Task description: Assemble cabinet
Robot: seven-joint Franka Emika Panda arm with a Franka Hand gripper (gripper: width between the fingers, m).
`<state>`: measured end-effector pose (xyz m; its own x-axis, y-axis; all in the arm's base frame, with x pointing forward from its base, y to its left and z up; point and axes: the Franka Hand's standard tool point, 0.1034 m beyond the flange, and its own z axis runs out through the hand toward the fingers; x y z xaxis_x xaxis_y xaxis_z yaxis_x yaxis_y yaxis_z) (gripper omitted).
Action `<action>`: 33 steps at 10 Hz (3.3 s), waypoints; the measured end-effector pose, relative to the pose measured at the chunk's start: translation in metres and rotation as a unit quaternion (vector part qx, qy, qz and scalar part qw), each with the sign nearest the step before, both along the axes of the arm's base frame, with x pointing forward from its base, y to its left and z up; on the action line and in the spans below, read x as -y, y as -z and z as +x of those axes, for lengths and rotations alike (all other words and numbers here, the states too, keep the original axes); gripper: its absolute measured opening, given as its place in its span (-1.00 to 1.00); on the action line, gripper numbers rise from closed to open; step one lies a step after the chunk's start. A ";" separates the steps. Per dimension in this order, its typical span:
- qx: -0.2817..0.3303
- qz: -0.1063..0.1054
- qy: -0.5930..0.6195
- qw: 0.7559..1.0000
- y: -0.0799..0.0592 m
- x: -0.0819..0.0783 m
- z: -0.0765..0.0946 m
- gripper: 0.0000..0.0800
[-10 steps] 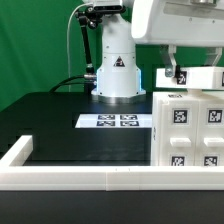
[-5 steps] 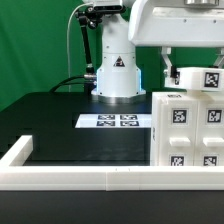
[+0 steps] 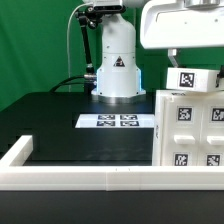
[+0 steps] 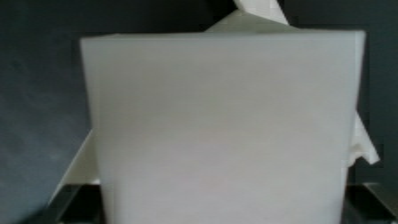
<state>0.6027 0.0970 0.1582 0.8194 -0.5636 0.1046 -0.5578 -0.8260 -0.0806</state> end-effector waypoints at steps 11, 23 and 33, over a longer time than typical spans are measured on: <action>-0.005 0.083 0.386 0.919 -0.003 -0.013 0.003 0.71; 0.023 0.031 0.009 0.999 -0.029 -0.012 0.017 0.99; 0.014 -0.047 -0.495 0.867 -0.027 -0.008 0.011 0.99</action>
Offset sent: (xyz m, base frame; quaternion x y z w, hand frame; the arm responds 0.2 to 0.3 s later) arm 0.0000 0.0000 0.0000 0.0000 0.0000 0.1938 0.9810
